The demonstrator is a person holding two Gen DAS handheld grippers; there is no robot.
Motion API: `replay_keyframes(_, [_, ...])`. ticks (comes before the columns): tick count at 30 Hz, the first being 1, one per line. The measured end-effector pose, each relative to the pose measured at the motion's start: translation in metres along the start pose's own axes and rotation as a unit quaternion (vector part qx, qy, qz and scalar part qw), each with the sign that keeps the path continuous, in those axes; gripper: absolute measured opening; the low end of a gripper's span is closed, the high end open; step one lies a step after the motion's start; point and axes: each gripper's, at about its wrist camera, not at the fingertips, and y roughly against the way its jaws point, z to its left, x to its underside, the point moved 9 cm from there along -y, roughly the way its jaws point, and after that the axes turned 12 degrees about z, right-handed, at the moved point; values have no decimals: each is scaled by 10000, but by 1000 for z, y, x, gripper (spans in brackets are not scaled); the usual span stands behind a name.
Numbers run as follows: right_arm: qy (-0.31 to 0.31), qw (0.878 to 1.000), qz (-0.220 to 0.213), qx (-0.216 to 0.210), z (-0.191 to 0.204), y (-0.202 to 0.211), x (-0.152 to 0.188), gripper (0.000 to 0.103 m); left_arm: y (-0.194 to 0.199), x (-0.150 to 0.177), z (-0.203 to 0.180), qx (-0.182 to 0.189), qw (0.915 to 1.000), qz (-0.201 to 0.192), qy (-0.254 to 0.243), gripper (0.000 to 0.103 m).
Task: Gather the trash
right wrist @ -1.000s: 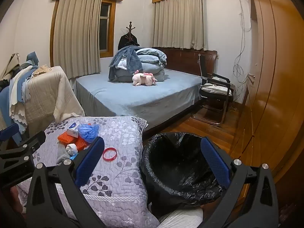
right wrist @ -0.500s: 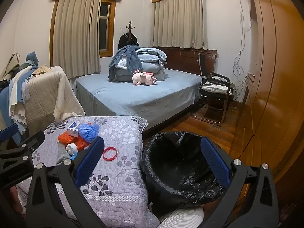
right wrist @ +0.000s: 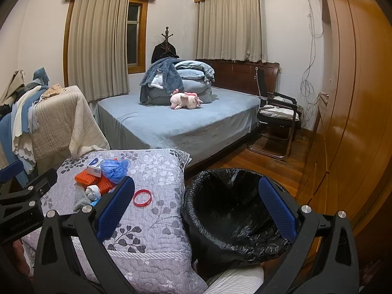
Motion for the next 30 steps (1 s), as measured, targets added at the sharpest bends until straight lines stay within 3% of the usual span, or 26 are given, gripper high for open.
replay_keyframes(30, [-8, 10000, 12, -28, 3, -4, 5, 99, 0, 0, 0, -3, 10000, 5, 1, 97])
